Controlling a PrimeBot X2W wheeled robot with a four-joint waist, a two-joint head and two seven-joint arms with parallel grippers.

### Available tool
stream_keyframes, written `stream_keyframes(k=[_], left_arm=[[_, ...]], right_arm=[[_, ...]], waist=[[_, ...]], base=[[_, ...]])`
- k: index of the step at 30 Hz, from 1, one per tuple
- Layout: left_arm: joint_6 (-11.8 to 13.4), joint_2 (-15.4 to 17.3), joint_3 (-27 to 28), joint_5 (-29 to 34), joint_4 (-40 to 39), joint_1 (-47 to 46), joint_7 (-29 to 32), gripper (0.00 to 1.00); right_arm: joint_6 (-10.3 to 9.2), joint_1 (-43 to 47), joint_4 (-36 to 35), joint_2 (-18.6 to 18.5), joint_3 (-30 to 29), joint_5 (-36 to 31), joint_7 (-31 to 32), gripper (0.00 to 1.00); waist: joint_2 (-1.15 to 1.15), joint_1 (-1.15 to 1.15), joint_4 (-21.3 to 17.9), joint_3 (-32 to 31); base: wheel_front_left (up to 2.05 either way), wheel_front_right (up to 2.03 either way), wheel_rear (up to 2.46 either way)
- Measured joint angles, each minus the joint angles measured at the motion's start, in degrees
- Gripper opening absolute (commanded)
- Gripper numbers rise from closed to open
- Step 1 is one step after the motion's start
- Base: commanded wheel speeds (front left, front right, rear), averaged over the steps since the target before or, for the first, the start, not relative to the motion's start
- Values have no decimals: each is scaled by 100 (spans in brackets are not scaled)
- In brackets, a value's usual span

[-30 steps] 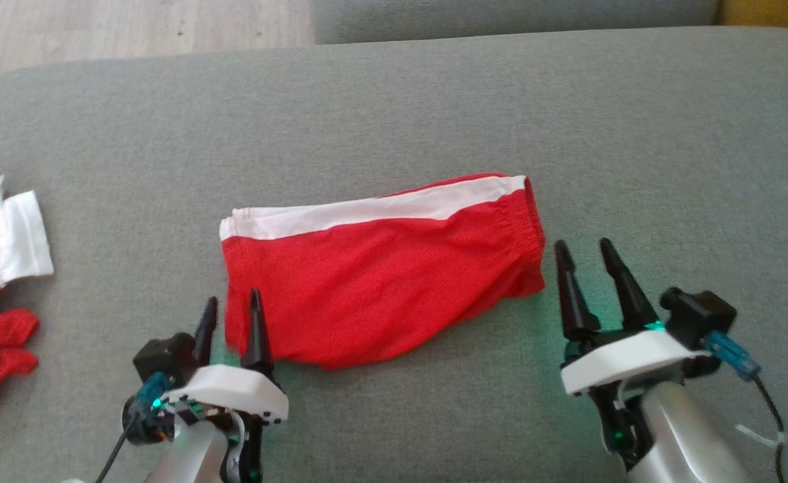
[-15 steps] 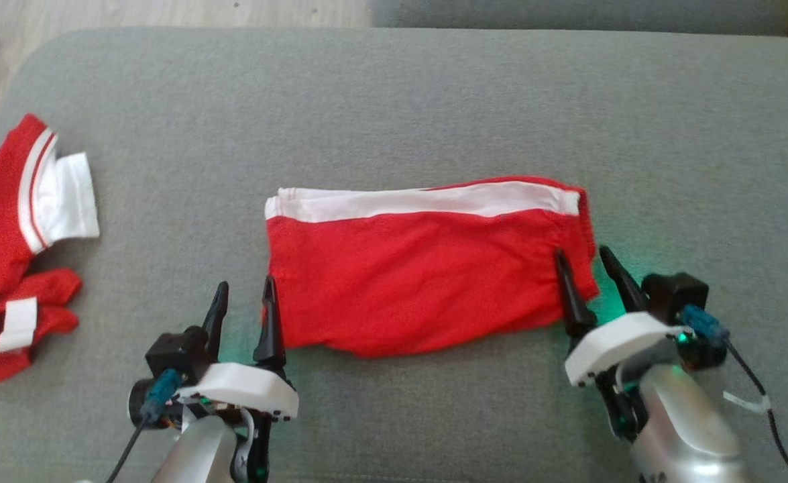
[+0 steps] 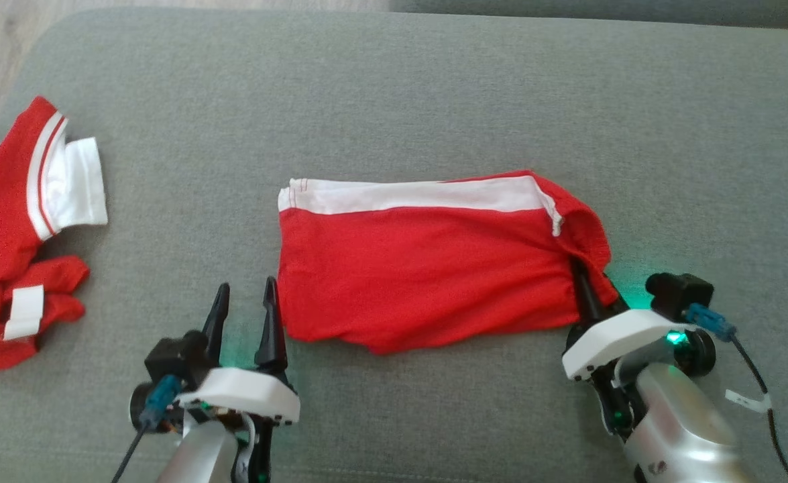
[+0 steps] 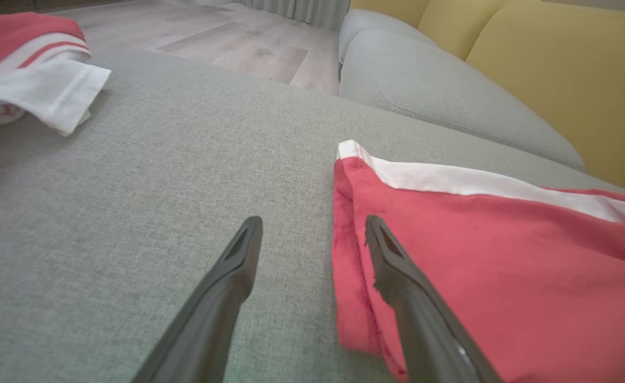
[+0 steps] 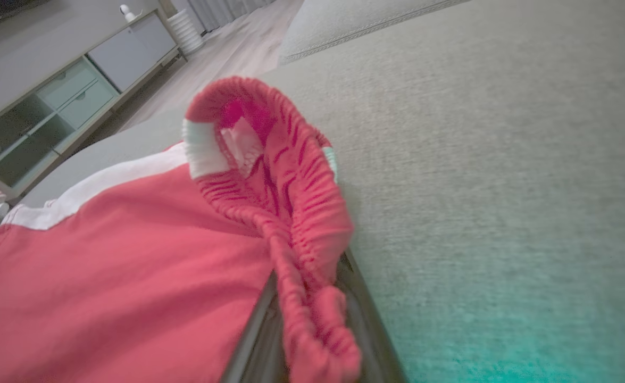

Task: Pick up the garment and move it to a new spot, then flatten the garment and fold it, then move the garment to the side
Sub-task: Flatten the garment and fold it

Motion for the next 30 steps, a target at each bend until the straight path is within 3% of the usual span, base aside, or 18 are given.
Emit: stream_keyframes(k=[7, 11, 19, 26, 27, 28, 29, 30], left_arm=[[2, 0, 12, 0, -18, 129, 1, 100], [-5, 0, -34, -2, 8, 130, 0, 100], [-43, -1, -452, -227, 118, 279, 1, 100], [14, 0, -634, -321, 131, 354, 1, 100], [18, 0, -658, -323, 129, 355, 1, 100], [26, 0, -679, -327, 129, 355, 1, 100], [42, 0, -693, -327, 125, 357, 1, 100], [63, 0, -692, -327, 114, 358, 1, 100]], right_arm=[[0, 77, -34, 75, -1018, -241, 53, 0], [0, 175, -134, -5, -1207, -333, 58, 0], [0, 156, -1149, 14, 583, 1031, 479, 0], [0, 70, -1274, 21, 1441, 1161, 605, 0], [0, 36, -1213, 21, 1506, 1145, 614, 21], [0, -9, -1162, 20, 1586, 1145, 633, 94], [-1, -40, -1160, 11, 1655, 1188, 628, 100], [0, -70, -1167, 7, 1758, 1262, 617, 100]], waist=[[0, 0, -189, -92], [0, 0, -286, -179], [0, 0, -111, -325], [0, 0, 402, -382], [0, 0, 488, -386], [0, 0, 576, -387], [0, 0, 660, -388], [0, 0, 740, -386]], base=[[0, 0, 0], [0, 0, 0], [0, 0, 0], [0, 0, 0], [0, 0, 0], [0, 0, 0], [0, 0, 0], [0, 0, 0]])
